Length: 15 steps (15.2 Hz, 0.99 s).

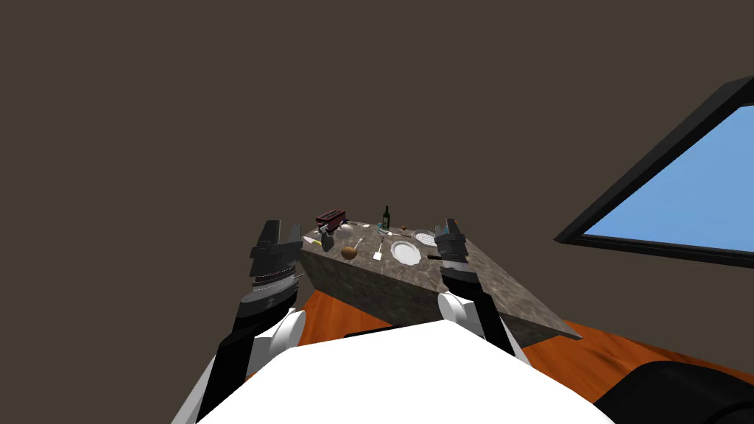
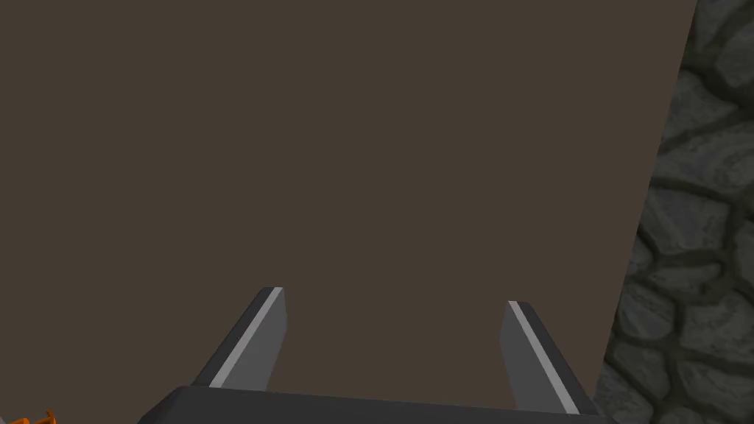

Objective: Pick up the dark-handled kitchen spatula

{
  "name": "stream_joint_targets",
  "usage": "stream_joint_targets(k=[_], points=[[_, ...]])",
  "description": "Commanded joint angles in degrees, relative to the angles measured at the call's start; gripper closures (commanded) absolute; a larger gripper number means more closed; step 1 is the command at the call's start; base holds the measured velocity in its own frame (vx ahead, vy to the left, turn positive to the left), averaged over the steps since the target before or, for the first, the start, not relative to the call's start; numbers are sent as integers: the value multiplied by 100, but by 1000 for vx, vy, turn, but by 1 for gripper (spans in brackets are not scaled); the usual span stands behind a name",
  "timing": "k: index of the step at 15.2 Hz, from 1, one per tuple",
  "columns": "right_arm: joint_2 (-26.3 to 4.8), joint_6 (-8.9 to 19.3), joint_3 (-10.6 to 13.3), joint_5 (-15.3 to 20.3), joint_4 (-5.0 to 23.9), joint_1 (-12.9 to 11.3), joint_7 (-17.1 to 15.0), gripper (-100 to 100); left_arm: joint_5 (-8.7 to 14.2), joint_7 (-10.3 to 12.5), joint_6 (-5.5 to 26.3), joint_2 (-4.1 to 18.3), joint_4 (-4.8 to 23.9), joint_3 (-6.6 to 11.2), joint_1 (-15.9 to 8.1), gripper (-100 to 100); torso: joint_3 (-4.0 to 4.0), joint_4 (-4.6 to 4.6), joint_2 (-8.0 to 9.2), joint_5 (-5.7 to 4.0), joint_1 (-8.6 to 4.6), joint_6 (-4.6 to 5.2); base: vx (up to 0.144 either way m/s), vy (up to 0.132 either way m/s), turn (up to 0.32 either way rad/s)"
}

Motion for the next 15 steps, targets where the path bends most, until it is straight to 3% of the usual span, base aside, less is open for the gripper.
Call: stream_joint_targets(k=[1, 6, 10, 15], points=[[-235, 84, 4, -17, 43, -39, 32, -100, 0, 0, 0, 0, 0, 0, 0, 0, 0, 0, 0, 0, 0, 0, -37, 22, 11], [-756, 420, 24, -86, 215, -196, 161, -100, 0, 0, 0, -1, 0, -1, -1, 0, 19, 7, 32, 4, 20, -1, -79, 49, 28], [-1265, 919, 59, -202, 505, -452, 370, -100, 0, 0, 0, 0, 0, -1, -1, 0, 10, 4, 18, 4, 17, -2, -39, 44, 56], [-1588, 1445, 91, -302, 754, -669, 546, -100, 0, 0, 0, 0, 0, -1, 0, 0, 1, 1, 2, 4, 18, -2, -11, 45, 50]])
